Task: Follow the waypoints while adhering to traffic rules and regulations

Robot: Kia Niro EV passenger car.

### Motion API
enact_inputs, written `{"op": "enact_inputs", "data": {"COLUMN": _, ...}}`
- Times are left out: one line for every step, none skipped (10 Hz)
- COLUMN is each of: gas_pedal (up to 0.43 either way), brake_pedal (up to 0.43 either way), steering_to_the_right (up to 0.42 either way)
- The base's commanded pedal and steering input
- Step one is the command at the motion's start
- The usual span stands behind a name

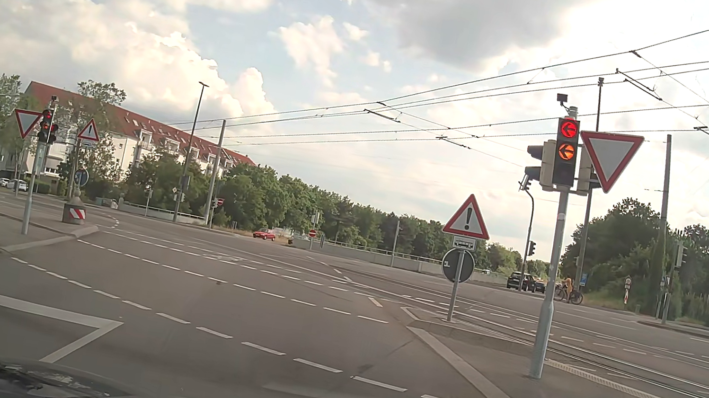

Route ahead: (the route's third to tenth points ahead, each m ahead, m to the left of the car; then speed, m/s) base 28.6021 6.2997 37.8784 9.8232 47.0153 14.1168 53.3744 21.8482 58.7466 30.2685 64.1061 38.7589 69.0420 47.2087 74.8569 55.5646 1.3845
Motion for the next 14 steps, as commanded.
{"op": "enact_inputs", "data": {"gas_pedal": 0.35, "brake_pedal": 0.0, "steering_to_the_right": -0.085}}
{"op": "enact_inputs", "data": {"gas_pedal": 0.378, "brake_pedal": 0.0, "steering_to_the_right": -0.085}}
{"op": "enact_inputs", "data": {"gas_pedal": 0.409, "brake_pedal": 0.0, "steering_to_the_right": -0.083}}
{"op": "enact_inputs", "data": {"gas_pedal": 0.449, "brake_pedal": 0.0, "steering_to_the_right": -0.08}}
{"op": "enact_inputs", "data": {"gas_pedal": 0.461, "brake_pedal": 0.0, "steering_to_the_right": -0.078}}
{"op": "enact_inputs", "data": {"gas_pedal": 0.461, "brake_pedal": 0.0, "steering_to_the_right": -0.077}}
{"op": "enact_inputs", "data": {"gas_pedal": 0.461, "brake_pedal": 0.0, "steering_to_the_right": -0.077}}
{"op": "enact_inputs", "data": {"gas_pedal": 0.461, "brake_pedal": 0.0, "steering_to_the_right": -0.077}}
{"op": "enact_inputs", "data": {"gas_pedal": 0.461, "brake_pedal": 0.0, "steering_to_the_right": -0.077}}
{"op": "enact_inputs", "data": {"gas_pedal": 0.461, "brake_pedal": 0.0, "steering_to_the_right": -0.076}}
{"op": "enact_inputs", "data": {"gas_pedal": 0.461, "brake_pedal": 0.0, "steering_to_the_right": -0.074}}
{"op": "enact_inputs", "data": {"gas_pedal": 0.449, "brake_pedal": 0.0, "steering_to_the_right": -0.068}}
{"op": "enact_inputs", "data": {"gas_pedal": 0.421, "brake_pedal": 0.0, "steering_to_the_right": -0.061}}
{"op": "enact_inputs", "data": {"gas_pedal": 0.421, "brake_pedal": 0.0, "steering_to_the_right": -0.057}}
